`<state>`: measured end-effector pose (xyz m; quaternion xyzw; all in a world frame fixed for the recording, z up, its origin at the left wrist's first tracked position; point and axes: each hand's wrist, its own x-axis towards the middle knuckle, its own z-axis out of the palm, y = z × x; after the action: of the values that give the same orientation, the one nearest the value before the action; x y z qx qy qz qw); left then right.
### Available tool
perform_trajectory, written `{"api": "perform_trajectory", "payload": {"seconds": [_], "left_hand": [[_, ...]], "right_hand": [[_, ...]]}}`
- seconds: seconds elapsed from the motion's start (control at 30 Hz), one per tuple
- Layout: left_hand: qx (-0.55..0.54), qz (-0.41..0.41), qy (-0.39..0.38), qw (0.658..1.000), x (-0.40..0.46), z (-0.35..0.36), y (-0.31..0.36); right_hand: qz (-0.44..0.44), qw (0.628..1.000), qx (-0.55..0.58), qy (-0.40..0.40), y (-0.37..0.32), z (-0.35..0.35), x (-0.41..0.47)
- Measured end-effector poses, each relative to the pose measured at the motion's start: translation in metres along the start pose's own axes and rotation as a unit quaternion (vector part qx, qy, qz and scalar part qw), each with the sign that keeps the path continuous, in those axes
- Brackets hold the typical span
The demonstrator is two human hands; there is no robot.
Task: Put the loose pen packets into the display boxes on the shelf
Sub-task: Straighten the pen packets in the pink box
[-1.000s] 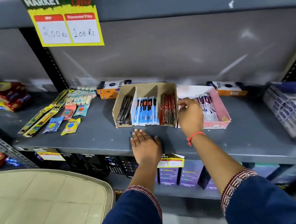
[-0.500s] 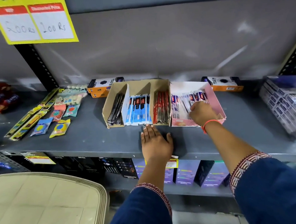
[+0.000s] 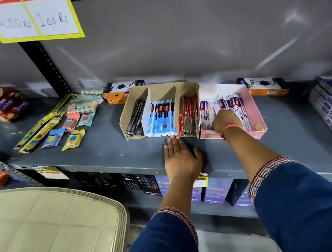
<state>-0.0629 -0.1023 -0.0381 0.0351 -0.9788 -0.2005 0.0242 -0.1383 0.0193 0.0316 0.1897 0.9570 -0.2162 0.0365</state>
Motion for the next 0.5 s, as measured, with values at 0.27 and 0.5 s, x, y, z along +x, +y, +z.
{"api": "perform_trajectory", "payload": {"seconds": [0.27, 0.5], "left_hand": [[0.000, 0.002, 0.007, 1.000, 0.000, 0.000, 0.000], [0.003, 0.002, 0.012, 1.000, 0.000, 0.000, 0.000]], "right_hand": [[-0.001, 0.999, 0.045, 0.022, 0.003, -0.001, 0.005], [0.024, 0.975, 0.220, -0.024, 0.003, -0.011, 0.022]]}}
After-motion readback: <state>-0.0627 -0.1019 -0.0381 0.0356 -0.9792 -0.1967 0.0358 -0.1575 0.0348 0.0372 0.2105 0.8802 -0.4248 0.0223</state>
